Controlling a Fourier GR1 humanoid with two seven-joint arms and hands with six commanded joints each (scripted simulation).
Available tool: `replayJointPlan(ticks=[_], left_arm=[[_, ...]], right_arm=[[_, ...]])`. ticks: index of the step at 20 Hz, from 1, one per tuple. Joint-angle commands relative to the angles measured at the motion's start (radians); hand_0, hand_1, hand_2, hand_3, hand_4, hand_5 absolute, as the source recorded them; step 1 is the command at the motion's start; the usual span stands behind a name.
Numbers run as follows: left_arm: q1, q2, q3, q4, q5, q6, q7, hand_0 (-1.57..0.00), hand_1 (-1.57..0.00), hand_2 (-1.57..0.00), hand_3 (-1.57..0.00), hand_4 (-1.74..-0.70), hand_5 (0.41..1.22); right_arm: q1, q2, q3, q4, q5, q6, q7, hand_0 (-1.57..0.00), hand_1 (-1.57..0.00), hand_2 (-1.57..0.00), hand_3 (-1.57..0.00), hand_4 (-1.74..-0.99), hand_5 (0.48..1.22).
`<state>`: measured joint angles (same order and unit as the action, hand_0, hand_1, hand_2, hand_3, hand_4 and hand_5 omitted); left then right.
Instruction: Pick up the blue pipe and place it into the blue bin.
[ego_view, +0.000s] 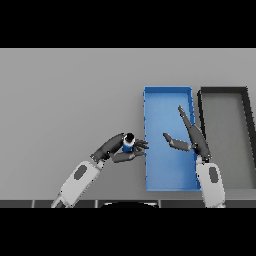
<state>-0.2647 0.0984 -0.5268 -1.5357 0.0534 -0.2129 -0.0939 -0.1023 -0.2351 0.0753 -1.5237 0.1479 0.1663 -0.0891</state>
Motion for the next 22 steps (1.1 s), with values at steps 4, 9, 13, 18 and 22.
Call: replayJointPlan(ticks=[4,9,13,18,22], left_arm=[[-0.019,-0.009,0.025,0.007,-0.001,-0.015,0.01,-1.57,-1.57,-1.57,-1.57,-1.47,1.221],[-0.005,-0.013,0.032,-0.001,-0.03,-0.027,0.015,-1.57,-1.57,-1.57,-1.57,-1.47,1.221],[0.017,-0.015,0.036,-0.027,-0.039,-0.041,0.015,-1.57,-1.57,-1.57,-1.57,-1.47,1.221],[0.019,-0.024,0.047,-0.016,-0.067,-0.056,0.021,-1.57,-1.57,-1.57,-1.57,-1.47,1.221],[0.005,-0.057,0.055,-0.017,-0.079,-0.059,0.046,-1.57,-1.57,-1.57,-1.57,-1.47,1.221]], right_arm=[[-0.017,0.007,-0.025,-0.058,-0.15,0.094,-0.083,0.0,-0.02,-0.03,0.0,-1.172,0.579],[-0.092,-0.108,-0.021,-0.179,-0.317,0.265,0.007,0.0,0.0,-0.01,0.0,-1.171,0.579],[-0.156,-0.179,0.04,-0.293,-0.366,0.352,0.101,0.0,0.0,0.0,0.0,-1.205,0.539],[-0.224,-0.186,0.119,-0.349,-0.409,0.414,0.18,0.0,0.0,0.0,0.0,-1.249,0.524],[-0.275,-0.155,0.173,-0.342,-0.474,0.437,0.274,0.0,0.0,0.0,0.0,-1.227,0.528]])
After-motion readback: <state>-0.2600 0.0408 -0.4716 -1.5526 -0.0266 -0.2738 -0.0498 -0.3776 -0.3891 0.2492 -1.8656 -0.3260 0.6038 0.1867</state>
